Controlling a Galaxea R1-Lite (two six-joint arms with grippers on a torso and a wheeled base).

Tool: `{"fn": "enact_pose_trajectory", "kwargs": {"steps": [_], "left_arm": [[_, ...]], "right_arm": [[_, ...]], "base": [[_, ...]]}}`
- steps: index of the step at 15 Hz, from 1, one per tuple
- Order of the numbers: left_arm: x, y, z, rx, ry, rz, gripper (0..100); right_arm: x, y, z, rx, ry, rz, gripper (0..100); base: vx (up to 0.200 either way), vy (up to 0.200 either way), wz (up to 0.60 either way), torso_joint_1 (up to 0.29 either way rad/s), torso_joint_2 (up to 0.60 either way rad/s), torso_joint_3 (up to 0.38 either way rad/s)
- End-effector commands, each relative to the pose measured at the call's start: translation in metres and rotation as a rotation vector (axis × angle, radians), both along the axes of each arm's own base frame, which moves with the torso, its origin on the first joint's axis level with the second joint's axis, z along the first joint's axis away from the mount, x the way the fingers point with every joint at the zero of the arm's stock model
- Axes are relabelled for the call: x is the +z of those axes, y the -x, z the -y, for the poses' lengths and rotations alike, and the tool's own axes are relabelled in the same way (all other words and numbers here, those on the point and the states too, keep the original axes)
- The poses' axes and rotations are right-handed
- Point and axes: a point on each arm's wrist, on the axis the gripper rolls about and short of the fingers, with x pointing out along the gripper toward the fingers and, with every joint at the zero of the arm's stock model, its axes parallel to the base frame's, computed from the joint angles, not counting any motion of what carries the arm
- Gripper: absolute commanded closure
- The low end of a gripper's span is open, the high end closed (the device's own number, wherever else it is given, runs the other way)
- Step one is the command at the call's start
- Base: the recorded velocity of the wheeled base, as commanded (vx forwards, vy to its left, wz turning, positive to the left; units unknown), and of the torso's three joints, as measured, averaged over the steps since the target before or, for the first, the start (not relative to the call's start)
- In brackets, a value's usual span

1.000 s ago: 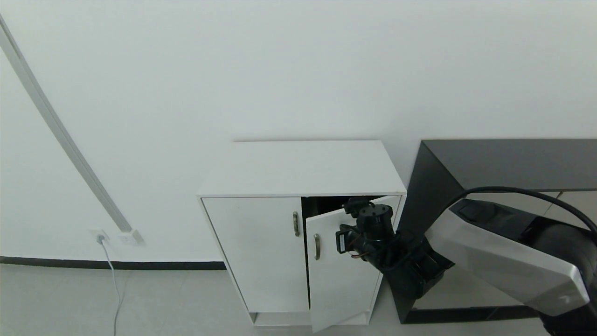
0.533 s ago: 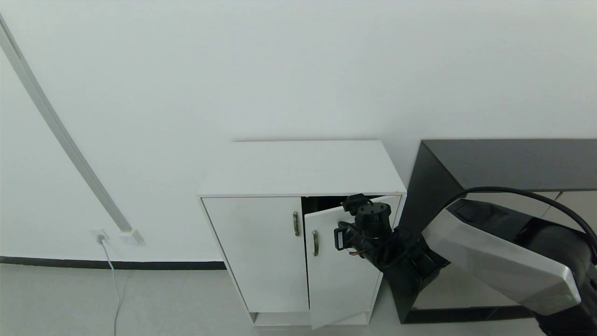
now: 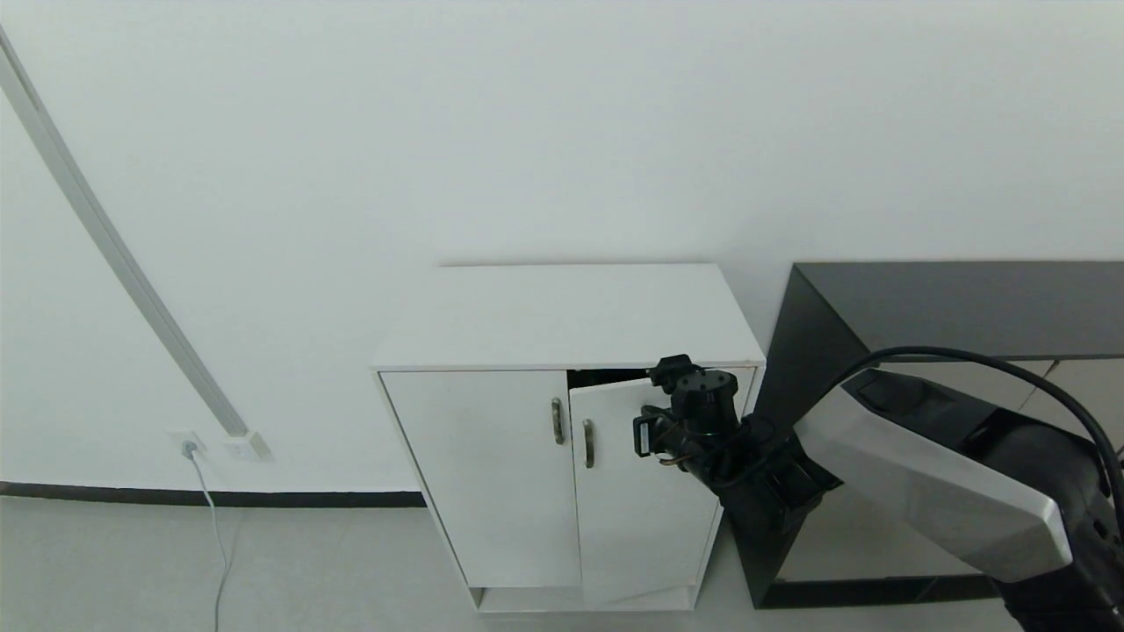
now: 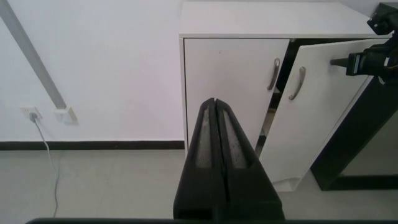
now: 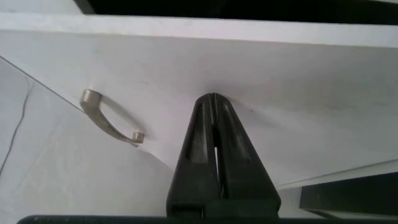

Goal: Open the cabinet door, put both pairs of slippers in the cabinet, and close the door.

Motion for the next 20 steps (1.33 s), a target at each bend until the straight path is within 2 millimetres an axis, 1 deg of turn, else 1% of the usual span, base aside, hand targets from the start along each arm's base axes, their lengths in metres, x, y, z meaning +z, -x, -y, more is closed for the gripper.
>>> {"fn": "enact_pose_trajectory", "kwargs": {"steps": [1, 7, 12, 15, 20], "left_arm": [[0.000, 0.000, 0.000, 0.001, 0.000, 0.000, 100], [0.000, 0.000, 0.000, 0.001, 0.000, 0.000, 100], [0.000, 0.000, 0.000, 0.001, 0.000, 0.001, 100], [0.000, 0.000, 0.000, -0.001, 0.000, 0.000, 100], [0.000, 0.000, 0.000, 0.001, 0.000, 0.000, 100]], "right_arm": [[0.000, -0.006, 0.000, -0.008, -0.006, 0.009, 100], [0.006, -0.014, 0.000, -0.015, 0.004, 0.011, 100], [0.006, -0.020, 0.004, -0.022, 0.015, 0.025, 100], [0.003, -0.026, 0.004, -0.028, 0.014, 0.028, 100], [0.001, -0.026, 0.004, -0.030, 0.017, 0.023, 100]], "base": [[0.000, 0.000, 0.00, 0.000, 0.00, 0.000], [0.000, 0.000, 0.00, 0.000, 0.00, 0.000], [0.000, 0.000, 0.00, 0.000, 0.00, 0.000], [0.000, 0.000, 0.00, 0.000, 0.00, 0.000], [0.000, 0.000, 0.00, 0.000, 0.00, 0.000]]}}
